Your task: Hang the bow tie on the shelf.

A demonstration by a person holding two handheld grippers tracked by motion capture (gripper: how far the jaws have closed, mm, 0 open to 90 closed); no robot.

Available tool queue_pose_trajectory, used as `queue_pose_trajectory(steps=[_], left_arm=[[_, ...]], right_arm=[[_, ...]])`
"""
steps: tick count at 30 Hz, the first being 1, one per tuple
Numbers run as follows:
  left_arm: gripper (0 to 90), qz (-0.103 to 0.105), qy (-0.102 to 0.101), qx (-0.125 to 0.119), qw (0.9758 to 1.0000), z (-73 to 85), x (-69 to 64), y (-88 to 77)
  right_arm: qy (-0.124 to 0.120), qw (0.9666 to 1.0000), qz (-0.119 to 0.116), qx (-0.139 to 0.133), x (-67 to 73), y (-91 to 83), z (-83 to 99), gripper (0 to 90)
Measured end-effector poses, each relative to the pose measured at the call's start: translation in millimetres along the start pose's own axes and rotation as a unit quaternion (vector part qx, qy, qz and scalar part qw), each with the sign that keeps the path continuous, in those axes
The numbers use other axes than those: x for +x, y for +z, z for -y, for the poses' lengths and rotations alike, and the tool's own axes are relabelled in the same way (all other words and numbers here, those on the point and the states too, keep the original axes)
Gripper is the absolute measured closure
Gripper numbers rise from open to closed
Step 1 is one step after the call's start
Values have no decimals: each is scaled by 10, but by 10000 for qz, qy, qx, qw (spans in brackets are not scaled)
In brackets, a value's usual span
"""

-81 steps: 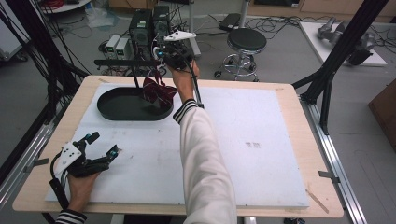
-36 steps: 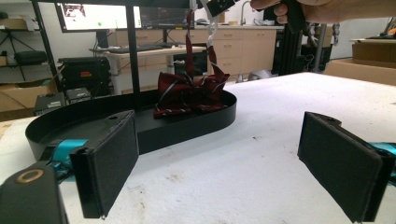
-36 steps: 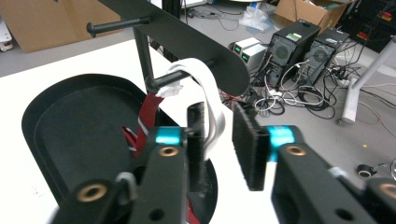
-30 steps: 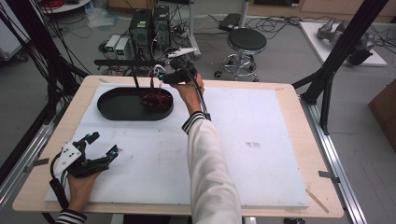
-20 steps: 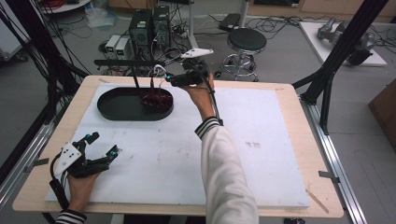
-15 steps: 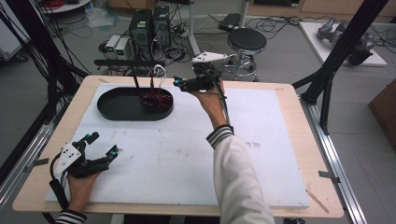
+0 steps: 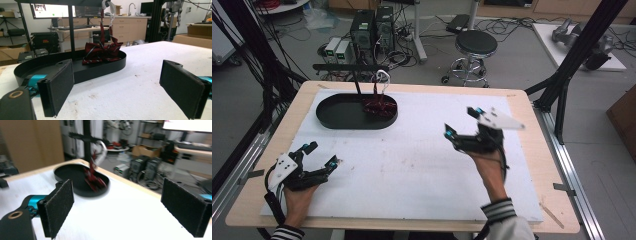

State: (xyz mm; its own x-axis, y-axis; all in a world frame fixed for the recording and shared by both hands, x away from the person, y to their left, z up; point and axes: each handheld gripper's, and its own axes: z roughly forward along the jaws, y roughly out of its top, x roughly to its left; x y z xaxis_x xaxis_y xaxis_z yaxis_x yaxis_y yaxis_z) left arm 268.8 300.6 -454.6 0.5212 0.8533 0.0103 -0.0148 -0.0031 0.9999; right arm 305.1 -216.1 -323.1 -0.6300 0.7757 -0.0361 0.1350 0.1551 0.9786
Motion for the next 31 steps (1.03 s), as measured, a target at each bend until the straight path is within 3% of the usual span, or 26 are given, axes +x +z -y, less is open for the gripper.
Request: queue_pose_trajectory(steps=[3,7,11,14,19,24,31], left_arm=[[127,-5,12,8,10000,0,-3,0],[127,-25,22,5,10000,-1,-6,2],[127,-55,30,-28,10000,1,-9,-8],[126,-75,39,-55,9999,2,-13,-12],[126,-102,59,-64,9999,3,-19,-15],[126,-111,76,-72,9999,3,-21,-16],[127,-106,83,-49,9999,2,-21,-14]], right_arm=[[145,9994,324,10,-113,-324,335,103],[427,9965,656,-305,-215,-603,734,103],[459,9928,872,-687,-198,-690,1070,102],[318,9898,1036,-922,-140,-673,1249,102],[450,9877,1149,-957,-90,-576,1401,102],[581,9861,1229,-960,-93,-534,1428,102],[359,9870,1307,-867,-63,-504,1448,102]])
